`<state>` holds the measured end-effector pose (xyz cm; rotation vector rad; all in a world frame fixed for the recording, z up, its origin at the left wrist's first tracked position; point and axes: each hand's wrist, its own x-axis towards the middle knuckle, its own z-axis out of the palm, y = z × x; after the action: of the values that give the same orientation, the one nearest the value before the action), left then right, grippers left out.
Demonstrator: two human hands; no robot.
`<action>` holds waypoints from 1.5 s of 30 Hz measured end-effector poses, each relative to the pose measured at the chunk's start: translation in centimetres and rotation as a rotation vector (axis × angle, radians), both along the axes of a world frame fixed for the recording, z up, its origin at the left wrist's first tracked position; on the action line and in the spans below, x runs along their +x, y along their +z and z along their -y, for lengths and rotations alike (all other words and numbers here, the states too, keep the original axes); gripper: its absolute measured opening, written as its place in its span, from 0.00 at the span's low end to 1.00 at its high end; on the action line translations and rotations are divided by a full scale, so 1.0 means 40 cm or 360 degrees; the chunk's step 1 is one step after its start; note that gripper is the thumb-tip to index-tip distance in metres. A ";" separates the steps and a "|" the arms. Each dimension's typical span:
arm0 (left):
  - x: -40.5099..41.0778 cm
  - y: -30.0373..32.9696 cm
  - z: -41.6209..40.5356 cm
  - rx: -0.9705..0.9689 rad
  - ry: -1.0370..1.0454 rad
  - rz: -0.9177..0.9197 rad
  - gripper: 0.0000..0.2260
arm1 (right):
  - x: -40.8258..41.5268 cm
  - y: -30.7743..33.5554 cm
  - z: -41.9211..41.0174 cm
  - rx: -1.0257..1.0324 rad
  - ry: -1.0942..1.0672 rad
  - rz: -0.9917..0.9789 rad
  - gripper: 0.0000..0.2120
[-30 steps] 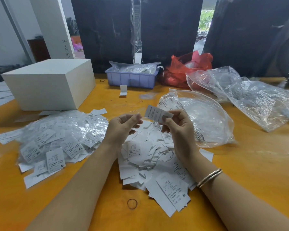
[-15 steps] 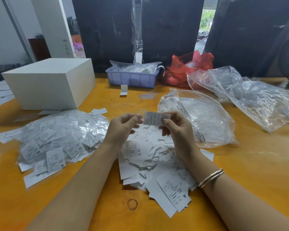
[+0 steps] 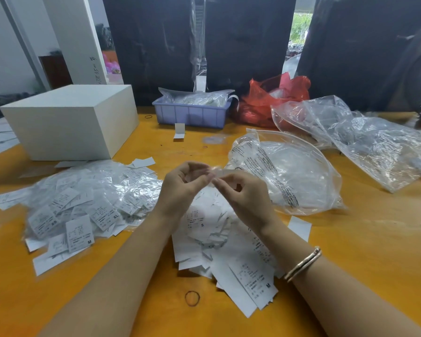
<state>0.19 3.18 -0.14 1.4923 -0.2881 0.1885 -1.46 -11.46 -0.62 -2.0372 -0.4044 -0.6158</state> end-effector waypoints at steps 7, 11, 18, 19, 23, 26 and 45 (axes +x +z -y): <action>-0.007 0.008 -0.004 0.0255 -0.0108 0.0015 0.02 | 0.009 0.000 0.030 -0.0209 -0.0054 0.0259 0.04; -0.004 0.003 -0.002 0.0237 0.0038 0.0065 0.01 | 0.017 0.006 0.043 -0.0132 -0.0101 0.0332 0.03; 0.009 -0.005 -0.012 0.0295 0.0249 0.0184 0.05 | 0.013 0.028 0.076 0.0627 0.0121 0.0026 0.16; 0.010 -0.007 -0.013 0.0342 0.0279 0.0219 0.05 | 0.011 0.029 0.074 0.0631 0.0152 0.0037 0.13; 0.012 -0.013 -0.015 0.0540 0.0394 0.0363 0.05 | 0.005 0.031 0.063 0.0624 0.0201 0.0107 0.13; 0.010 -0.013 -0.017 0.0576 0.0426 0.0399 0.04 | 0.004 0.030 0.058 0.0471 0.0147 0.0271 0.12; 0.010 -0.007 -0.021 0.0600 0.0331 0.0450 0.05 | 0.018 0.005 0.070 0.0066 0.0080 0.0414 0.04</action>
<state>0.57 4.01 -0.41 1.8722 -0.4112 0.5383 -0.73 -14.26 -0.42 -1.9073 -0.5886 -0.8546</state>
